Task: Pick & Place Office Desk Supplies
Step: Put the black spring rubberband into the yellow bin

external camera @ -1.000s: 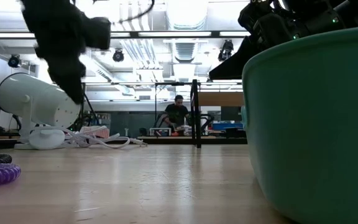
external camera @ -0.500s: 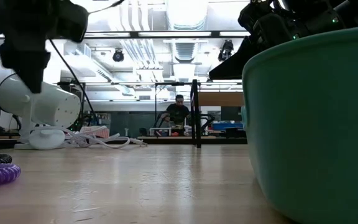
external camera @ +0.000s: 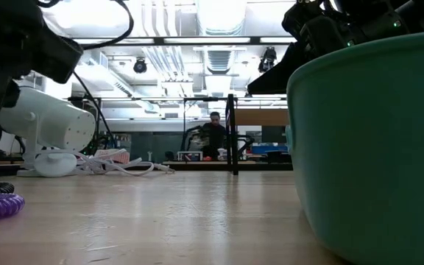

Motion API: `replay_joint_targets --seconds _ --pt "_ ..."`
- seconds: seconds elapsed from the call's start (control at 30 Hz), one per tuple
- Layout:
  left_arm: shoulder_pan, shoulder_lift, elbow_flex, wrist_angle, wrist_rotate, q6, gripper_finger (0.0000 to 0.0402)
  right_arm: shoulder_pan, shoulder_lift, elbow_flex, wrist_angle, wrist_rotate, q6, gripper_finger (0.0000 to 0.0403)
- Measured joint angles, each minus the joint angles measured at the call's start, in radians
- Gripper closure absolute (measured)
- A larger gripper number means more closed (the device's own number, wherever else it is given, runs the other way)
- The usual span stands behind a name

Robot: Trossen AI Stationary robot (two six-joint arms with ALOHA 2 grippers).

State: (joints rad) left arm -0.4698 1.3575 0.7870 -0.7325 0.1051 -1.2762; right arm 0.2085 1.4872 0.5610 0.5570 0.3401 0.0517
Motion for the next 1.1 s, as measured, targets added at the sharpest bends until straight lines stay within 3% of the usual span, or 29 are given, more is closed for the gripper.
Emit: replay_joint_targets --seconds 0.23,0.53,0.83,1.1 --pt "-0.001 0.0 -0.06 0.141 -0.004 -0.003 0.0205 0.0 0.0 0.0 0.0 0.0 0.0 0.033" --pt "-0.014 0.055 -0.154 0.314 0.073 0.065 0.0205 0.0 0.0 0.0 0.0 0.0 0.0 0.0331" --pt "-0.013 0.151 -0.142 0.333 0.091 0.147 0.0211 0.0 0.0 0.0 0.0 0.0 0.0 0.0318" --pt "-0.013 0.15 -0.142 0.333 0.072 0.147 0.0239 0.0 0.0 0.0 0.0 0.0 0.0 0.0321"
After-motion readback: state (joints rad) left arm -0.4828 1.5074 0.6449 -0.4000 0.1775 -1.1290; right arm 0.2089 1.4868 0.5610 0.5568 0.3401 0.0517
